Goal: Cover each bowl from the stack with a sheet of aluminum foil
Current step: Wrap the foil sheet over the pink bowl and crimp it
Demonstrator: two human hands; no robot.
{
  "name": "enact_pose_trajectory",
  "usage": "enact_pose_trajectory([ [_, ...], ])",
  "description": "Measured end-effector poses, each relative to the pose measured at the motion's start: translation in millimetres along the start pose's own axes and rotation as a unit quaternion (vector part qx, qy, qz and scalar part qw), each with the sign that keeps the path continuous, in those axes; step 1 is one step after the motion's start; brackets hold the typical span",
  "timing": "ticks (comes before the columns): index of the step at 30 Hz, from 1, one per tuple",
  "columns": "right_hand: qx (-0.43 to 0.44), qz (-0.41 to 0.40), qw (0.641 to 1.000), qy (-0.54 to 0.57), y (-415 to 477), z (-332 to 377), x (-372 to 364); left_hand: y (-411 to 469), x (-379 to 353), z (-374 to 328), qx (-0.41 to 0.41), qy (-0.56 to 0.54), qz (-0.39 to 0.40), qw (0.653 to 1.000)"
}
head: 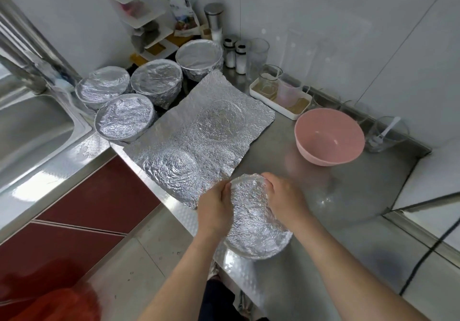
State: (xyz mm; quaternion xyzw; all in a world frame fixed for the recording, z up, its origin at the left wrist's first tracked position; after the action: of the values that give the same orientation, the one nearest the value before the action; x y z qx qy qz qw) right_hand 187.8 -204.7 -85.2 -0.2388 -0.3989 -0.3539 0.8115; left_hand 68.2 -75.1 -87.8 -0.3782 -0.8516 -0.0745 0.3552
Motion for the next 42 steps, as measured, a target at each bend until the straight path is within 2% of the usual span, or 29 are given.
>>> enact_pose_trajectory([
  [6, 0.075, 0.040, 0.996, -0.002, 14, 14, -10, -18, 5, 13, 0.047, -0.050, -0.070, 0.995],
  [10, 0.108, 0.112, 0.987, -0.048, 26, 24, -26, -35, 1, 14, 0.085, -0.103, -0.081, 0.988],
  [15, 0.125, 0.122, 0.984, -0.025, 25, 25, -27, -42, 0, 13, 0.116, -0.135, -0.093, 0.979],
  [18, 0.094, 0.055, 0.992, 0.063, 26, 21, 1, -39, -4, 21, 0.124, -0.145, -0.069, 0.979],
  [21, -0.044, -0.100, 0.985, 0.136, 12, -20, 44, -31, 5, 21, 0.107, -0.149, -0.076, 0.980],
  [23, -0.097, -0.156, 0.973, 0.138, -3, -41, 54, -20, 12, 12, 0.078, -0.110, -0.083, 0.987],
  [26, -0.107, -0.128, 0.981, 0.099, -21, -51, 44, -6, 14, 4, 0.058, -0.032, -0.086, 0.994],
  [30, -0.118, -0.078, 0.984, 0.110, -30, -47, 25, -7, 6, 8, 0.060, -0.042, -0.093, 0.993],
  [38, -0.125, -0.148, 0.974, 0.115, -28, -34, 11, -20, 10, 3, 0.066, -0.055, -0.128, 0.988],
  [42, -0.114, -0.173, 0.973, 0.098, -31, -30, 16, -18, 11, 1, 0.065, -0.042, -0.114, 0.990],
])
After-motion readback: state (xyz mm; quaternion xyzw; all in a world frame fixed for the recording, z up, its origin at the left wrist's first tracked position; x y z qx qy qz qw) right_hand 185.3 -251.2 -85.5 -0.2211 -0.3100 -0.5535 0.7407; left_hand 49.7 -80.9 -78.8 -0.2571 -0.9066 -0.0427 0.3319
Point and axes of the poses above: each hand's wrist, its own y-axis towards the middle knuckle, its own x-axis out of the back of the hand, z = x × y, the point moved 9 cm from there along y, towards the middle knuckle, and after that the axes turned 3 degrees about y, right-handed, at the moved point
